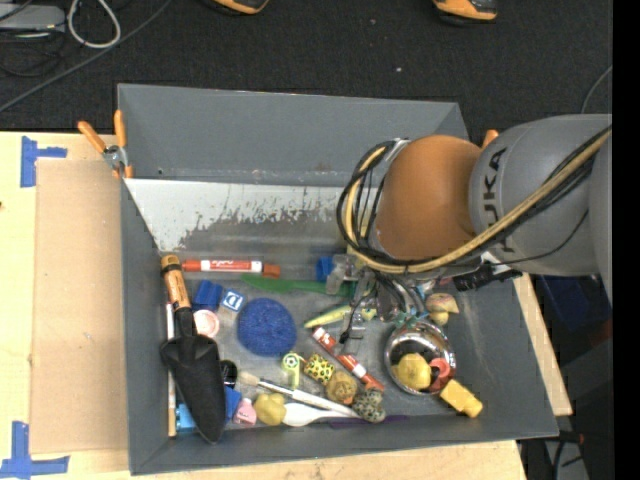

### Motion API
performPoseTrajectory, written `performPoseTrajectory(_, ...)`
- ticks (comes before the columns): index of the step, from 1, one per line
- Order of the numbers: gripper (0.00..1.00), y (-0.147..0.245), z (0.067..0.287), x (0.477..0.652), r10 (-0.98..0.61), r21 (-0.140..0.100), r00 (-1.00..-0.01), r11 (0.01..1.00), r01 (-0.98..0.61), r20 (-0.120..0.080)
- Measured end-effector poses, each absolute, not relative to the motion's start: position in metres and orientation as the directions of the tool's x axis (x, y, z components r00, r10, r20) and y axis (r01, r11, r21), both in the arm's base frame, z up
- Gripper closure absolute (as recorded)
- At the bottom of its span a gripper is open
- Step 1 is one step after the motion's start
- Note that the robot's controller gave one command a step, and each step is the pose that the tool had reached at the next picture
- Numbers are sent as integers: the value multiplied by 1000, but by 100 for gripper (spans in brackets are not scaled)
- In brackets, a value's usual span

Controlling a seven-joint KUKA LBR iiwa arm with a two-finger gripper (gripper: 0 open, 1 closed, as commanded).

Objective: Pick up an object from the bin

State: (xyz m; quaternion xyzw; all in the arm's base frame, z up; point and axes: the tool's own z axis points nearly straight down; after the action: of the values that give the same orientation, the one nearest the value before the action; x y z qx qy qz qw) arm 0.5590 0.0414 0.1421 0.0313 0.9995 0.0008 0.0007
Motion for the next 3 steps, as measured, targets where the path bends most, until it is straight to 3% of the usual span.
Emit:
performPoseTrajectory(1,0,30,71,545,153,4,-988,988,153,-8)
performPoseTrajectory(2,0,-35,72,518,117,9,-993,993,117,-17)
performPoseTrajectory(3,0,-47,75,539,126,8,-992,992,126,-6)
